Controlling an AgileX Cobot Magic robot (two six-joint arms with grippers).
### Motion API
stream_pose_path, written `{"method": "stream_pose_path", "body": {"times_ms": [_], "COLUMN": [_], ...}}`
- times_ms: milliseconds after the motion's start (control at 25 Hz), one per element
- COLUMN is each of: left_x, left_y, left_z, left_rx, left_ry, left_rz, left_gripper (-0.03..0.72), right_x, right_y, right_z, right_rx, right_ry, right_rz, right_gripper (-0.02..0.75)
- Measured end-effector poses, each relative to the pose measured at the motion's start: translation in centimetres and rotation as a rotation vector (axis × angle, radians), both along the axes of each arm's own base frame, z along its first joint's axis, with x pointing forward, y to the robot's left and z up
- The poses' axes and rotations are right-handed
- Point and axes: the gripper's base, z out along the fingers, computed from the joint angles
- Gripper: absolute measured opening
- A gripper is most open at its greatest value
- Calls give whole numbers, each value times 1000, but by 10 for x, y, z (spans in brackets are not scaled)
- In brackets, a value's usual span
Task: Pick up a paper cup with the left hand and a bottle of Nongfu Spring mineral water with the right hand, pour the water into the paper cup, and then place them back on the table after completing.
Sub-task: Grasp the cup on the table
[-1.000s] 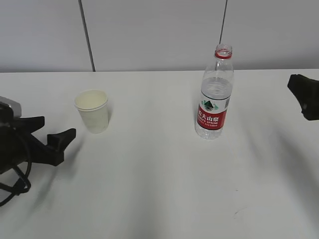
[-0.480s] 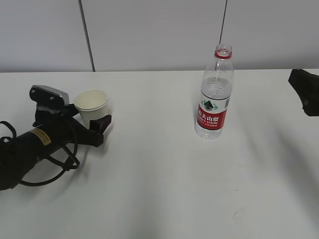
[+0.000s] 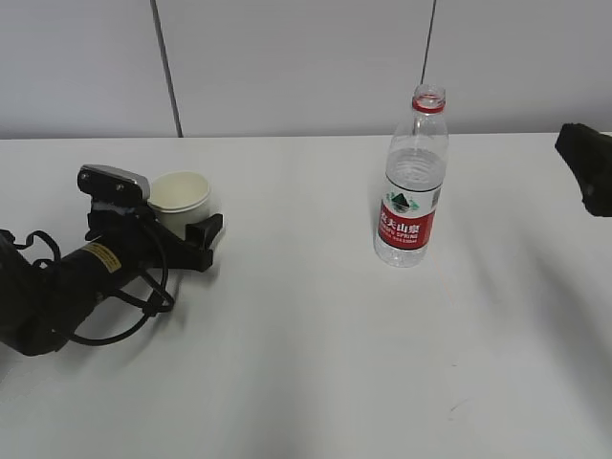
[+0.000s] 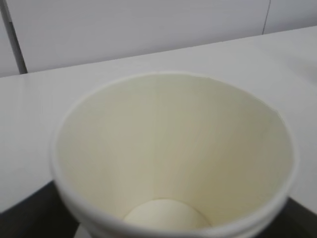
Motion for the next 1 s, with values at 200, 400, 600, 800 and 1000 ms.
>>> {"method": "stream_pose_path", "body": {"times_ms": [200, 400, 600, 800, 1000], "left_x": [0, 1, 1, 1, 1], "left_y": [0, 0, 0, 0, 0], "left_z": [0, 1, 1, 1, 1], "left_rx": [-7, -9, -10, -9, -10], "left_ry": [1, 1, 1, 1, 1], "left_rz": [0, 0, 0, -1, -1], "left_gripper": [422, 385, 384, 382, 382], "right_x": [0, 0, 4, 14, 24], "right_y": [0, 0, 1, 7, 13], "right_z": [0, 0, -7, -20, -39], "right_rx": [0, -1, -11, -40, -10], "right_ry": [-1, 1, 24, 19, 62], "right_rz": [0, 1, 12, 73, 129], "right_gripper": [587, 587, 587, 587, 589]}}
